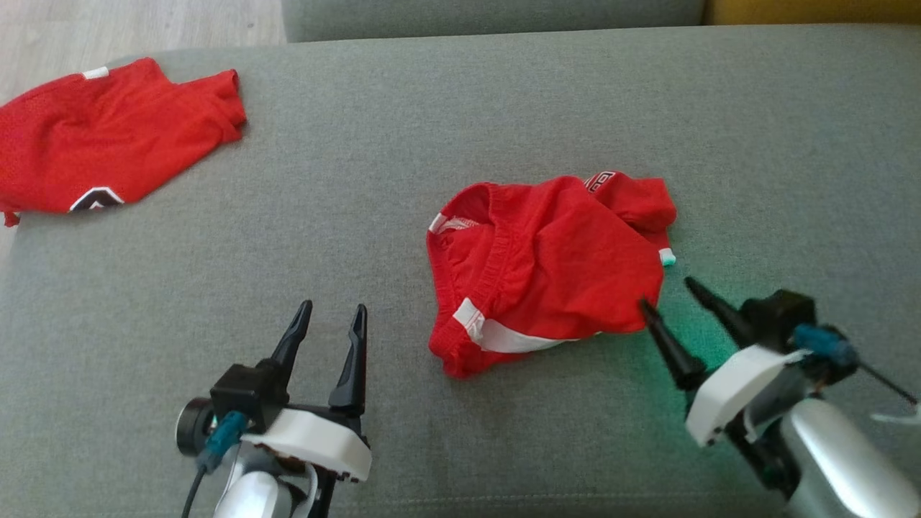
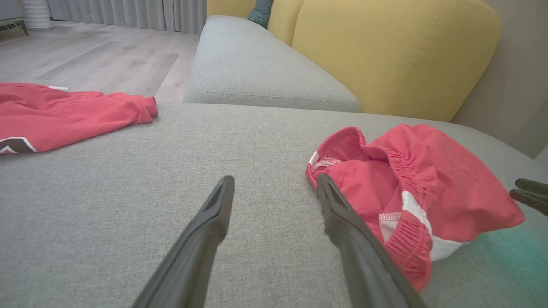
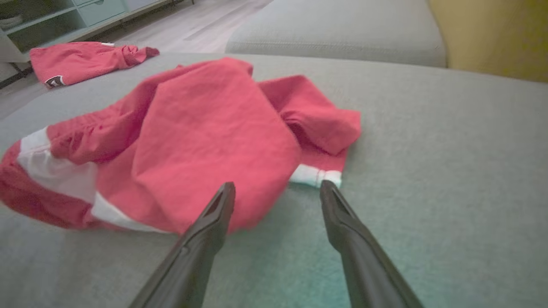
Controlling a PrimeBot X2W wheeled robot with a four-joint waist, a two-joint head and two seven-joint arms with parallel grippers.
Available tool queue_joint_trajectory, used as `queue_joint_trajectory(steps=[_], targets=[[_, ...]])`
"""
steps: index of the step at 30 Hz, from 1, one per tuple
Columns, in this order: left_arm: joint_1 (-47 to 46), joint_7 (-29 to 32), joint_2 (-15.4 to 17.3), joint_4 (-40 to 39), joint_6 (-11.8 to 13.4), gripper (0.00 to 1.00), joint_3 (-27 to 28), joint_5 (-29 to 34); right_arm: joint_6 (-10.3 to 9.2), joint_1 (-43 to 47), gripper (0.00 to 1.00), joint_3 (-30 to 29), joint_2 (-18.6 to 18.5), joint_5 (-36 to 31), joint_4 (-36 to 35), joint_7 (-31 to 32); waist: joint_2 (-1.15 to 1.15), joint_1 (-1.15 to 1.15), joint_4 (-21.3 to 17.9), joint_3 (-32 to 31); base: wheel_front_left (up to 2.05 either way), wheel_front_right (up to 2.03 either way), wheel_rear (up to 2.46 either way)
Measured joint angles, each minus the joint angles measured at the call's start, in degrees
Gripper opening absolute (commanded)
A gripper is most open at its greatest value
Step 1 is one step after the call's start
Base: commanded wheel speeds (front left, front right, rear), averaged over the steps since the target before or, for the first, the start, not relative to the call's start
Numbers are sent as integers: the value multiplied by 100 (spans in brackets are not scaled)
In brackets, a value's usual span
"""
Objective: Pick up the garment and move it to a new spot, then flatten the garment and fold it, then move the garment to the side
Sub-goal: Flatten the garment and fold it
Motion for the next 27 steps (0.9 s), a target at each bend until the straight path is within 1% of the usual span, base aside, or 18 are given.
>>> queue_joint_trajectory(steps=[5,9,10,11,12,13,15,17,21,24,27], targets=[[-3,0,0,10,-45,100,-8,44,0,68,100,30,244,160,-2,118,0,0,54,-17,0,0,0],[-3,0,0,32,-47,100,-9,44,0,57,100,22,427,299,290,119,0,0,153,-44,0,0,0],[-3,0,0,44,-48,100,-12,44,1,45,76,23,463,308,364,114,0,0,181,-53,0,0,0],[-2,0,0,55,-47,100,-12,44,0,33,39,31,486,323,405,100,0,0,210,-62,0,0,0],[-2,0,0,67,-47,100,-11,44,0,4,22,45,501,328,443,62,0,0,238,-73,0,0,0],[-1,0,0,74,-47,100,-10,44,1,-26,0,53,509,325,464,-11,0,0,261,-87,0,0,0],[8,0,0,76,-47,100,-5,44,1,-120,0,55,512,221,461,-224,0,0,305,-141,0,0,0],[14,0,0,78,-47,100,-4,44,1,-141,0,55,512,146,435,-291,0,0,313,-160,0,0,0],[105,0,0,79,-47,100,-3,44,0,-141,0,145,572,20,36,-356,0,0,341,-223,0,0,0],[134,0,0,75,-47,100,-4,44,1,-148,0,401,698,-58,-250,-307,0,0,363,-224,0,0,0],[132,0,0,68,-47,100,-2,44,1,-284,0,692,845,-116,-293,-169,0,0,405,-195,0,0,0]])
